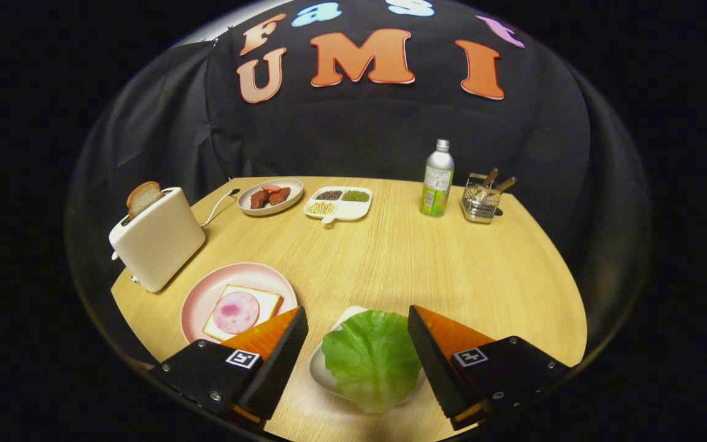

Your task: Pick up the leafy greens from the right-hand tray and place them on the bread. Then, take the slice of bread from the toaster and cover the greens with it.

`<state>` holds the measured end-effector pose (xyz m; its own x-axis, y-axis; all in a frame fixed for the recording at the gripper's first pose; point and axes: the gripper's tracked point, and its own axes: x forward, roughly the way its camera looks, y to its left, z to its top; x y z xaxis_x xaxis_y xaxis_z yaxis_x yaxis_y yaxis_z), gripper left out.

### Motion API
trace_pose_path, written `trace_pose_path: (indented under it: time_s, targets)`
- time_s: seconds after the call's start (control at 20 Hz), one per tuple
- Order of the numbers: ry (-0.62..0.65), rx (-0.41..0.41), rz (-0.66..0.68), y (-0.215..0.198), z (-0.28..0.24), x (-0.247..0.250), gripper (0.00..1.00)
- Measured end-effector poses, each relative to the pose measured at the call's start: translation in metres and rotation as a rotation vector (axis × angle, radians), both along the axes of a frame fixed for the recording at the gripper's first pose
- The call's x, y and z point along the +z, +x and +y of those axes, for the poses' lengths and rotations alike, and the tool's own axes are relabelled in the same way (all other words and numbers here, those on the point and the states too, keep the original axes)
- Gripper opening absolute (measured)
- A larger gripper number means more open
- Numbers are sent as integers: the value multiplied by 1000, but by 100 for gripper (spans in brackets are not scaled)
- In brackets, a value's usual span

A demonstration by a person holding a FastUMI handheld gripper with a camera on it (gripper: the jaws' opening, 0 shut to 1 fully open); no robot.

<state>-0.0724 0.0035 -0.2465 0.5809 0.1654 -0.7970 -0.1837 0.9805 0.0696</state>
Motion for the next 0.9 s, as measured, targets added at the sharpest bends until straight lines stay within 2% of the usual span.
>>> trace_pose_path:
  time_s: [0.2,0.45,0.65,0.85,0.9]
  targets:
    - [-40,26,68,-6,-9,-24,97]
    - [-36,26,168,-20,-14,-57,94]
    - [-87,22,205,-25,-22,-76,93]
    - [-104,46,191,-26,-17,-77,79]
    - [-108,52,199,-26,-17,-78,72]
